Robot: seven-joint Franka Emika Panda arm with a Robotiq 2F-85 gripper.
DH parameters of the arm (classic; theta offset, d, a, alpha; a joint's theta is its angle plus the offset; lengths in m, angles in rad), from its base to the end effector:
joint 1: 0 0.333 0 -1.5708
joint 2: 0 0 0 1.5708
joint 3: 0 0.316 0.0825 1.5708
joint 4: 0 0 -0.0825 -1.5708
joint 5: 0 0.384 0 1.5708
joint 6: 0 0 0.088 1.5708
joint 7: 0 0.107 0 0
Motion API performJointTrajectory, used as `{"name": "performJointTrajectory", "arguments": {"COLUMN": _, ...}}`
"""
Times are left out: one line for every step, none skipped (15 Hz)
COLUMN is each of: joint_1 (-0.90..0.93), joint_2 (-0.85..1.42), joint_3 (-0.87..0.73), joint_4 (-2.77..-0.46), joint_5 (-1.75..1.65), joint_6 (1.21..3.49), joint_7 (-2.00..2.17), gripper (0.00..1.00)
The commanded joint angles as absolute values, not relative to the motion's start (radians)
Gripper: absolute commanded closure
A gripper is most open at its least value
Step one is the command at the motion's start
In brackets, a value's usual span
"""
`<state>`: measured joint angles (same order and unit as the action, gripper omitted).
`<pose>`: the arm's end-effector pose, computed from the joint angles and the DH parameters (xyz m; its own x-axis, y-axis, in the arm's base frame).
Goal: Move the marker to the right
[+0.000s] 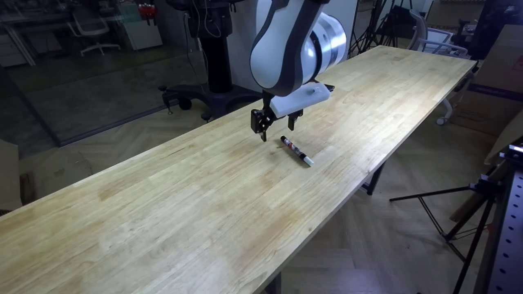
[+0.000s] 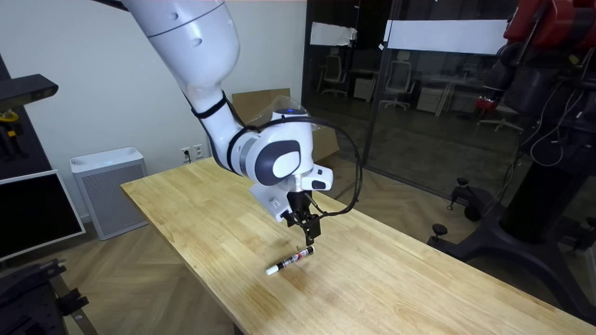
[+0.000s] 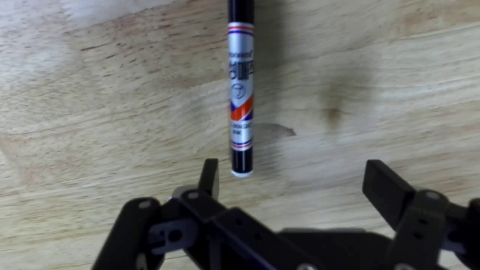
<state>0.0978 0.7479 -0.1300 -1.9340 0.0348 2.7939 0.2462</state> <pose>0.6201 -0.0201 0.1082 0.9558 -0.2625 0.1323 -0.2700 -0.9620 0.0416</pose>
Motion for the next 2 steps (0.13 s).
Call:
{"name": "performJointTrajectory", "arguments": {"joint_1": -0.043, "joint_2": 0.621, "joint_3": 0.062, "joint_4": -2.048, "joint_5": 0.119, "joint_6": 2.766, "joint_7": 0.075, "gripper": 0.00}}
{"name": "performJointTrajectory", "arguments": {"joint_1": -0.082, "joint_2": 0.601, "joint_3": 0.115, "joint_4": -2.072, "joint_5": 0.156, "joint_6": 2.757, "joint_7": 0.026, "gripper": 0.00}}
